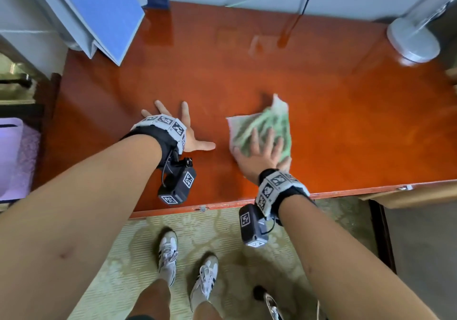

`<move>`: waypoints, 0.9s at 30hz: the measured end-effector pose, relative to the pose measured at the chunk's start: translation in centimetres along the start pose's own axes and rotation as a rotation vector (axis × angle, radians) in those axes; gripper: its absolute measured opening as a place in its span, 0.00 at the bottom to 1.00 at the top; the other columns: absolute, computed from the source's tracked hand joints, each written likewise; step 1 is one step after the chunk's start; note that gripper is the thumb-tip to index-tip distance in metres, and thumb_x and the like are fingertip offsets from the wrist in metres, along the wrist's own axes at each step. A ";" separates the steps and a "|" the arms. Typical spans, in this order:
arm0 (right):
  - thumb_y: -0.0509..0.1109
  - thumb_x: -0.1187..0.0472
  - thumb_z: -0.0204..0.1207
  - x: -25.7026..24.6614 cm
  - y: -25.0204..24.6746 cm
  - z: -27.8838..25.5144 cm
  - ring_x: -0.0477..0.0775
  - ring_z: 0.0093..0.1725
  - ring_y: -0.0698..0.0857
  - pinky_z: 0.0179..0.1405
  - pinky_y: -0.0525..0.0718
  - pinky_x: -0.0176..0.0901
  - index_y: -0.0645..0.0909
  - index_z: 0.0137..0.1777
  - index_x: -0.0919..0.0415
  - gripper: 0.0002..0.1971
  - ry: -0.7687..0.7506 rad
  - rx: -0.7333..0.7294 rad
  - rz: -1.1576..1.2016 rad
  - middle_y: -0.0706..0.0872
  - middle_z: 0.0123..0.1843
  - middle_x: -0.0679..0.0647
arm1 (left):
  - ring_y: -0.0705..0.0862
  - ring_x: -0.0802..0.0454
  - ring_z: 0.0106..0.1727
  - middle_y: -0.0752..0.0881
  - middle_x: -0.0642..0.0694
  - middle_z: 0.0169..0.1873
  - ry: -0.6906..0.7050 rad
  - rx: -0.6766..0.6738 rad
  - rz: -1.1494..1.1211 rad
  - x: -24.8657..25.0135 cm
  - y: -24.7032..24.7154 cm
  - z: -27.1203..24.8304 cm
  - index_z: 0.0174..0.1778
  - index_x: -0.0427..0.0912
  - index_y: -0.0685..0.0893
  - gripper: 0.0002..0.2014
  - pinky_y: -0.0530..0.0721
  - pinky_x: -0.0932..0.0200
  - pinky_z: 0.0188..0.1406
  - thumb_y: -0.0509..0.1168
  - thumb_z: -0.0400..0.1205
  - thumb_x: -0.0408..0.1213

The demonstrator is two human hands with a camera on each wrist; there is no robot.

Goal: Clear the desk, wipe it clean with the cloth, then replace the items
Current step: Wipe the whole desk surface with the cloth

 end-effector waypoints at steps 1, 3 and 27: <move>0.50 0.30 0.79 -1.7 0.5 0.1 0.59 0.81 0.24 0.76 0.30 0.72 0.30 0.82 0.35 0.39 -0.100 -0.037 -0.044 0.21 0.82 0.47 | 0.43 0.14 0.76 0.29 0.26 0.77 0.015 0.002 0.012 -0.1 -0.6 0.4 0.79 0.56 0.25 0.64 0.50 0.21 0.72 0.55 0.59 0.83; 0.51 0.31 0.79 -4.1 1.3 0.1 0.57 0.80 0.21 0.76 0.27 0.72 0.31 0.82 0.34 0.39 -0.250 -0.091 -0.106 0.19 0.81 0.44 | 0.47 0.13 0.76 0.29 0.26 0.77 0.062 0.005 0.001 -0.7 -1.8 1.6 0.80 0.59 0.28 0.66 0.55 0.21 0.72 0.60 0.57 0.82; 0.48 0.26 0.76 -11.2 -6.4 13.7 0.52 0.82 0.26 0.78 0.30 0.71 0.36 0.81 0.28 0.37 -0.107 0.044 -0.022 0.25 0.83 0.40 | 0.45 0.27 0.81 0.48 0.30 0.82 0.327 -0.069 0.205 -0.8 -16.0 13.2 0.84 0.56 0.39 0.62 0.61 0.35 0.75 0.81 0.66 0.48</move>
Point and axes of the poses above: each hand's wrist, its own z-axis towards the middle knuckle, its own y-axis out of the palm, x = y × z, the point moved 1 cm from there along z, towards the middle knuckle
